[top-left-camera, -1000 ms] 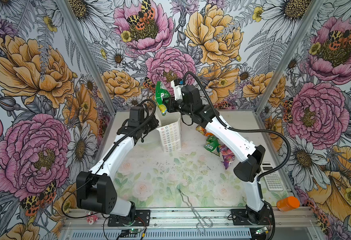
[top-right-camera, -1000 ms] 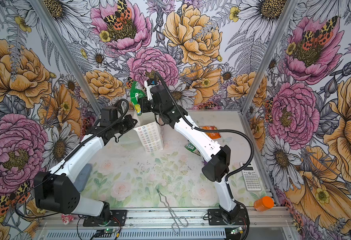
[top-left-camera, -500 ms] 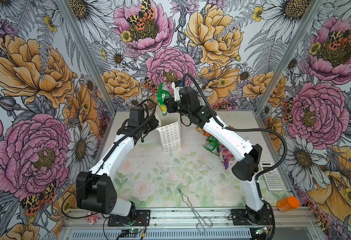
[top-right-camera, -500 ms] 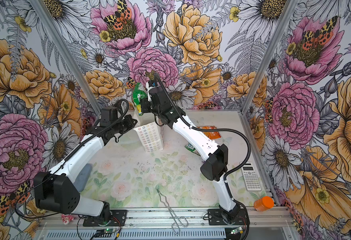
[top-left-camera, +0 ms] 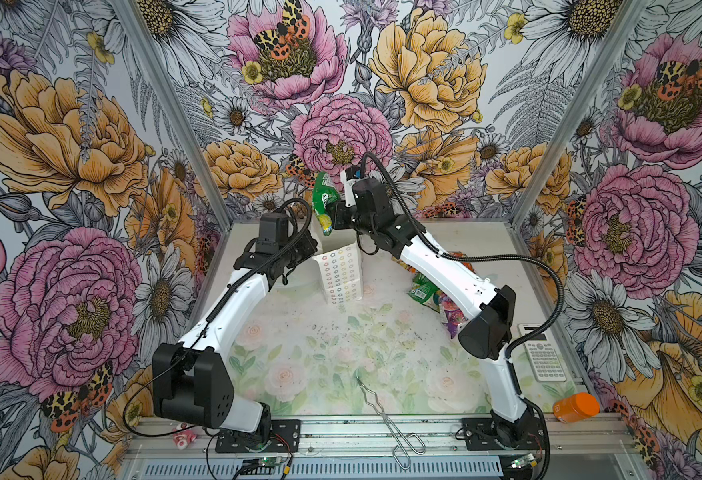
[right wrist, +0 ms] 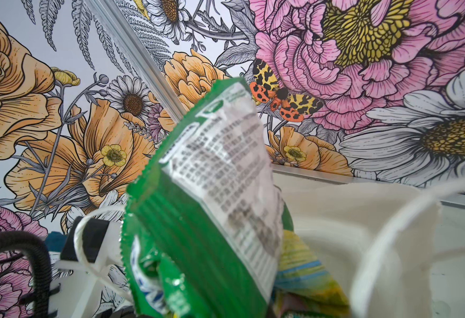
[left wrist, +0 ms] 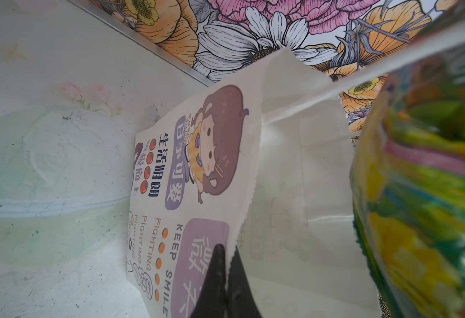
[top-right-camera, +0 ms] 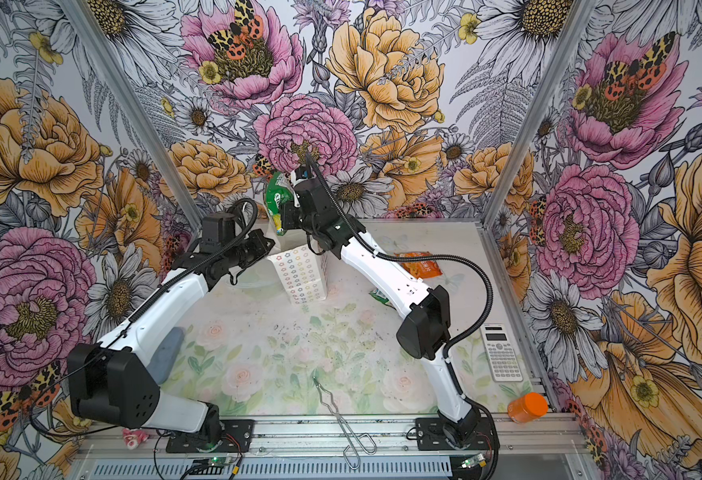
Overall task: Place the snacks into the paper bag
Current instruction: 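Lower the green FOX'S packet into the paper bag with the right gripper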
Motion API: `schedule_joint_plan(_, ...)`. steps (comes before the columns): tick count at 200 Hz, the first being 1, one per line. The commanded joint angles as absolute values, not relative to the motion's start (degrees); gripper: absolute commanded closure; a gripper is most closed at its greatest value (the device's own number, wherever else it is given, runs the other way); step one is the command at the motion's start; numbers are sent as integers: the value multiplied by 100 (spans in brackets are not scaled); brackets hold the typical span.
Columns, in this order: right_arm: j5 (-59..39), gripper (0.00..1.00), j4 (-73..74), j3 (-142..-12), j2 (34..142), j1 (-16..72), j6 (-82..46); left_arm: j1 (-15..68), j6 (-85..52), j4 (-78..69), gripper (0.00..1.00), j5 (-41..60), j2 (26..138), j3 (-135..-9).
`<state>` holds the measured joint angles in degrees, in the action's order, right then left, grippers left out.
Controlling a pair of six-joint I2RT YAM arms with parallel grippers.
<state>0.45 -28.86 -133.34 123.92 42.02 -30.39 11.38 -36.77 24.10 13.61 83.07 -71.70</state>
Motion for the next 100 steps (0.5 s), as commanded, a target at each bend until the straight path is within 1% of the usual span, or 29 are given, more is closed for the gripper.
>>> schedule_joint_plan(1, 130, 100, -2566, -13330, 12384, 4175, -3132, 1140, -3731, 2290, 100, 1467, 8191, -7146)
schedule_joint_plan(56, 158, 100, -2575, -13114, 12351, 4056, -3355, 1151, -3727, 2291, 100, 1472, 8224, -7173)
schedule_joint_plan(84, 167, 92, -2574, -12993, 12292, 4029, -3357, 1143, -3727, 2294, 100, 1475, 8235, -7172)
schedule_joint_plan(100, 167, 84, -2575, -12945, 12270, 4025, -3340, 1142, -3727, 2291, 100, 1470, 8244, -7173)
